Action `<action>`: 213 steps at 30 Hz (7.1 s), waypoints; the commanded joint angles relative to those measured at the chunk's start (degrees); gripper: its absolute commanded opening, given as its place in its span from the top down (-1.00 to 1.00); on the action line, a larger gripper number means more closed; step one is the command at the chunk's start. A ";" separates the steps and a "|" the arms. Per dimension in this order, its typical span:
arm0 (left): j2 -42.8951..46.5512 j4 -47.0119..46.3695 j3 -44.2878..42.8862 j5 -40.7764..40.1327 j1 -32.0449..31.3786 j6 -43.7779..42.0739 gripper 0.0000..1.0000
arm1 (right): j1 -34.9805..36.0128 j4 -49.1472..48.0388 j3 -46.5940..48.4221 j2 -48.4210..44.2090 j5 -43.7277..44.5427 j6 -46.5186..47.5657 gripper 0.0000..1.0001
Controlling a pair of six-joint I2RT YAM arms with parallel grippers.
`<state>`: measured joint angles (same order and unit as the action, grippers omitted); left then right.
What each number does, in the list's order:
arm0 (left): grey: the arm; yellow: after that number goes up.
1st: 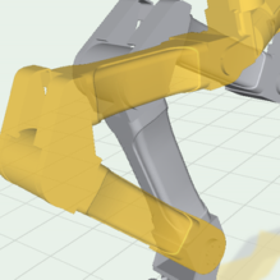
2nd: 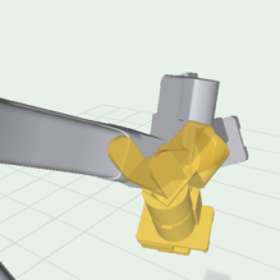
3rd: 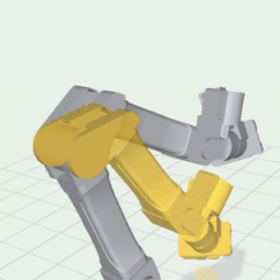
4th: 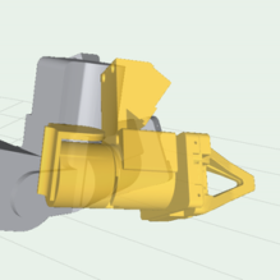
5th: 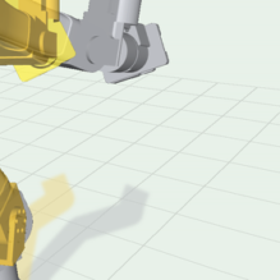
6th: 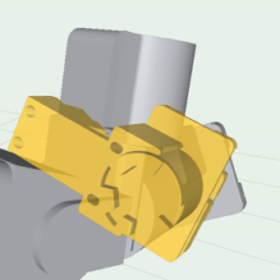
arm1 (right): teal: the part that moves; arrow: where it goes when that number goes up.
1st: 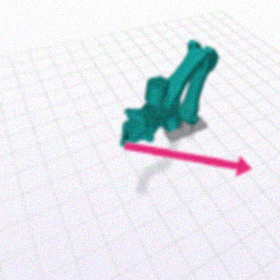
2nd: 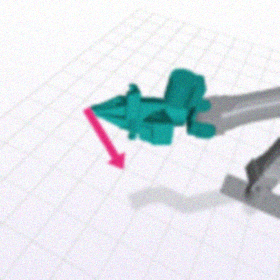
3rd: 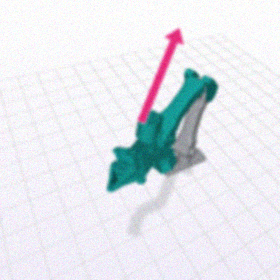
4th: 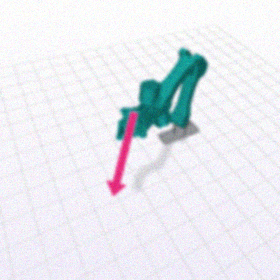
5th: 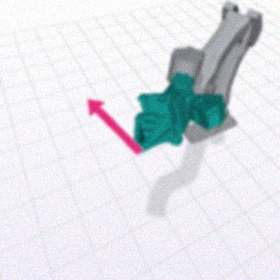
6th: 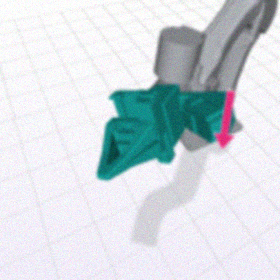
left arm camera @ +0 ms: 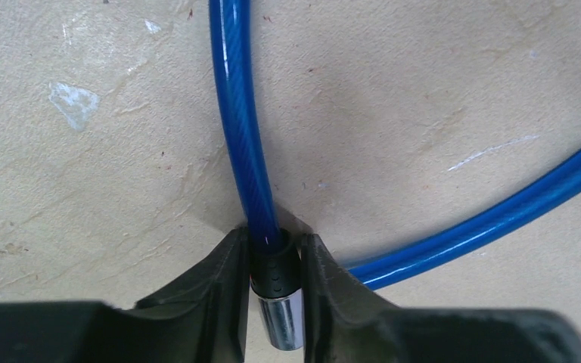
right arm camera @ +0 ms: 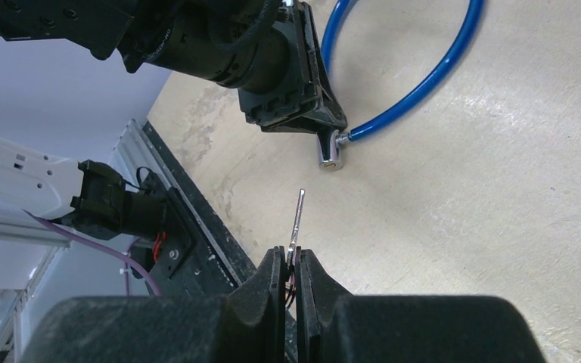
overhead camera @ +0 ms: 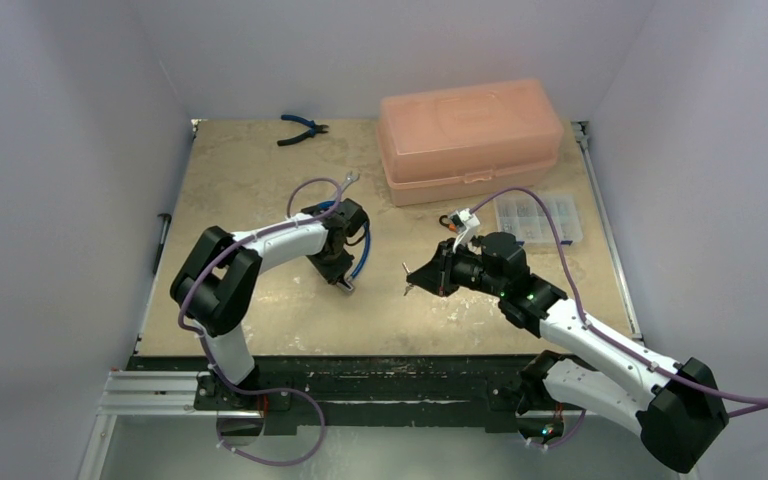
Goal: Unlock with the key
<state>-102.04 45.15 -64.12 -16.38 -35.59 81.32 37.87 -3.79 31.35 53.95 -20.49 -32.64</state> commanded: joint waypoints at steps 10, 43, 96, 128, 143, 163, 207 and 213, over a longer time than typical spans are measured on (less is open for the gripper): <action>1.70 -12.33 6.16 7.59 0.39 -0.87 1.00 | -0.04 0.15 -0.02 -0.72 -1.56 1.21 1.00; 11.50 -30.38 19.67 16.12 3.80 3.59 1.00 | 0.19 -44.28 -10.90 25.50 -15.13 -22.44 1.00; 16.86 -30.55 21.30 19.81 5.59 3.23 1.00 | 0.12 -69.31 -4.77 56.19 -15.47 -32.57 1.00; 18.01 -31.19 21.46 19.24 5.55 4.05 1.00 | 0.13 -74.11 -6.16 59.38 -16.09 -36.56 1.00; 17.08 -31.53 21.49 18.96 5.54 3.87 1.00 | 0.18 -74.52 -6.84 58.02 -16.86 -36.57 1.00; 16.26 -31.97 21.40 19.46 5.54 3.75 1.00 | 0.18 -74.61 -5.52 57.49 -17.96 -36.35 1.00; 16.26 -32.44 20.02 19.36 5.54 4.51 1.00 | 0.19 -76.30 -6.24 59.34 -17.85 -37.14 1.00; 16.42 -32.40 20.08 19.41 5.57 4.49 1.00 | 0.19 -76.40 -6.14 59.79 -17.59 -37.53 1.00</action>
<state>-86.39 15.42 -42.52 1.83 -30.37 84.93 37.87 -77.23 25.32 113.27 -38.50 -69.93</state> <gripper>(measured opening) 0.268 0.111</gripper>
